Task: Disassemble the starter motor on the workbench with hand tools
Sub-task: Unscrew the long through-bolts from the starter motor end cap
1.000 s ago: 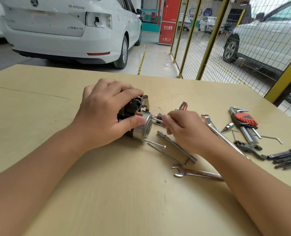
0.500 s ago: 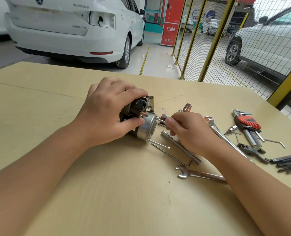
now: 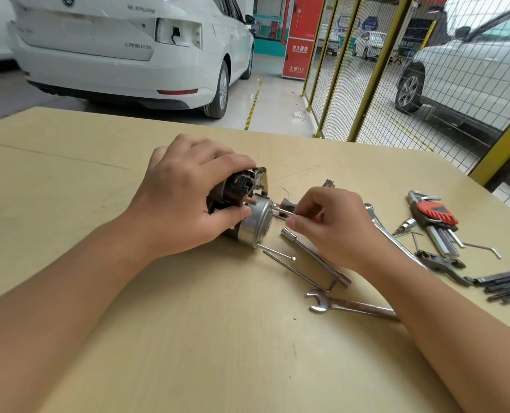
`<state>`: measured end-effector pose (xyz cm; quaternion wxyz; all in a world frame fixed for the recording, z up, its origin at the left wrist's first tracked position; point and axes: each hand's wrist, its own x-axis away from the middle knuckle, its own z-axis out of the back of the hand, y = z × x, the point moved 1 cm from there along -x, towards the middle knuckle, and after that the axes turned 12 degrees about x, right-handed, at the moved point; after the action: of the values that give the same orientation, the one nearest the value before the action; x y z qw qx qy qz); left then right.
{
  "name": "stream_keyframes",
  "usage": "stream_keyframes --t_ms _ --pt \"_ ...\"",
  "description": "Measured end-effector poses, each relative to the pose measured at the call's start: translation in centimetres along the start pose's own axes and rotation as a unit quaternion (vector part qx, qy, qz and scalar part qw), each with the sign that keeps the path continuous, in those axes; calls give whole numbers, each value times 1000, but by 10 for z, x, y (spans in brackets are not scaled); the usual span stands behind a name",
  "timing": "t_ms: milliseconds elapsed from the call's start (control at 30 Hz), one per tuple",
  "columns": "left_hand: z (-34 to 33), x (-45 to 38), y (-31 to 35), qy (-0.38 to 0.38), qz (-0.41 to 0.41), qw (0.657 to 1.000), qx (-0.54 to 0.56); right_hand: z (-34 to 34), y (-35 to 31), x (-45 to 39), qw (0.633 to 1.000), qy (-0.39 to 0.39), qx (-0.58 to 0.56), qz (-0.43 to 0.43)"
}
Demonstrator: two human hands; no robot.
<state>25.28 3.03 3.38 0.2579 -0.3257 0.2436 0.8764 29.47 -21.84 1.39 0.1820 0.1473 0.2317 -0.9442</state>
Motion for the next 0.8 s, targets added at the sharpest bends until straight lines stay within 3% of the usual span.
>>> stream_keyframes --t_ms 100,233,433,633,800 --pt "0 1 1 3 4 1000 3 2 -1 1 1000 1 -22 1" --pt "1 1 2 -1 7 1000 3 0 0 1 998 -54 11 -15" --pt "3 2 4 -1 11 1000 -4 2 -2 0 1000 -15 -8 -3" --pt "5 2 5 -5 15 1000 -3 -1 2 0 998 -55 7 -11" --pt "5 1 5 -7 17 1000 -1 2 0 0 1000 -11 -20 -3"
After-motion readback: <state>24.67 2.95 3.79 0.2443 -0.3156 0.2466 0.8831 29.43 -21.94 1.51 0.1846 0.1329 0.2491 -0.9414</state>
